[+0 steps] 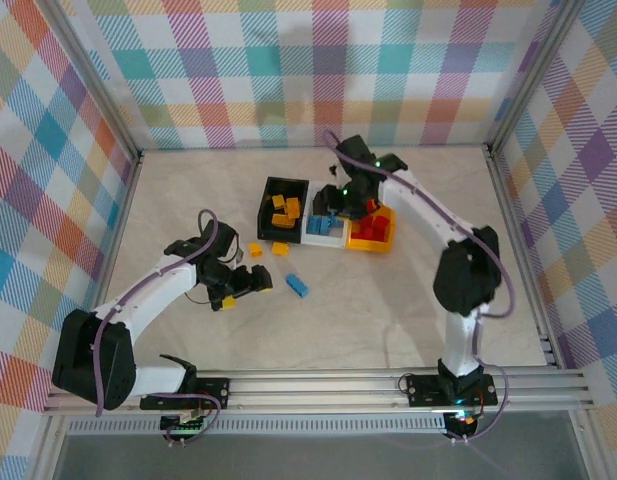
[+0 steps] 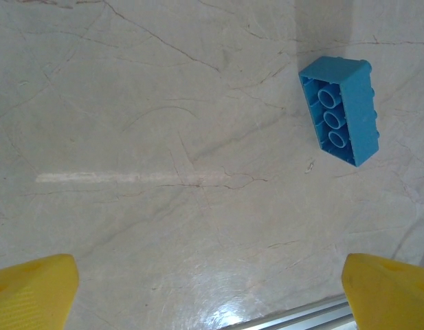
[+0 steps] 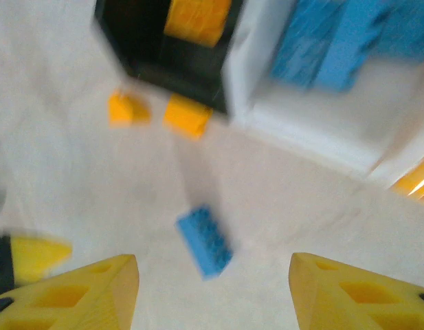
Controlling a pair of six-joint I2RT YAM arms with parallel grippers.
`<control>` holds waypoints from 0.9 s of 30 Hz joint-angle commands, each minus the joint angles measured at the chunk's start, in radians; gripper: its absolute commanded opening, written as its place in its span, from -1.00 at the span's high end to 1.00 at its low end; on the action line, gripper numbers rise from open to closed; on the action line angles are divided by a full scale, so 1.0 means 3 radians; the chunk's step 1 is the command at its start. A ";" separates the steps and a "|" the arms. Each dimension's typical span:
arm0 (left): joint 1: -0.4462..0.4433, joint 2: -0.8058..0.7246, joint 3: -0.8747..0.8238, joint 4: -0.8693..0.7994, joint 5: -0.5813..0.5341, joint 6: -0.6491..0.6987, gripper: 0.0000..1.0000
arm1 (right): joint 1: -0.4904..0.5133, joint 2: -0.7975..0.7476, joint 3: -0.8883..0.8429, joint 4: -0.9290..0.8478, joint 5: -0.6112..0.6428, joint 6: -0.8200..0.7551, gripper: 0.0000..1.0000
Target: Sort the legos into containers by color
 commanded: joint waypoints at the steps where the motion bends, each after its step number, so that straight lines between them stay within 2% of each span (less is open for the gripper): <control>1: 0.0015 -0.0069 0.0085 -0.0013 -0.0050 0.0037 -1.00 | 0.0287 -0.0195 -0.0558 0.0200 0.0010 0.0075 -0.26; 4: 0.0053 -0.0118 0.0075 -0.0038 -0.0060 0.0059 -1.00 | 0.0576 -0.0277 -0.0846 0.0286 0.0139 0.0119 -0.32; 8: 0.0122 -0.0247 0.0038 -0.0089 -0.0091 0.0035 -1.00 | 0.0812 -0.0063 -0.0777 0.0105 0.0344 0.0016 -0.34; 21: 0.0251 -0.0700 -0.0162 -0.0302 -0.0108 -0.0002 -1.00 | 0.0851 0.0748 -0.0123 -0.0091 0.0457 -0.0287 -0.33; 27: 0.0274 -0.0756 -0.0166 -0.0329 -0.0109 -0.0003 -1.00 | 0.0851 0.1076 0.0150 -0.0265 0.0578 -0.0371 -0.31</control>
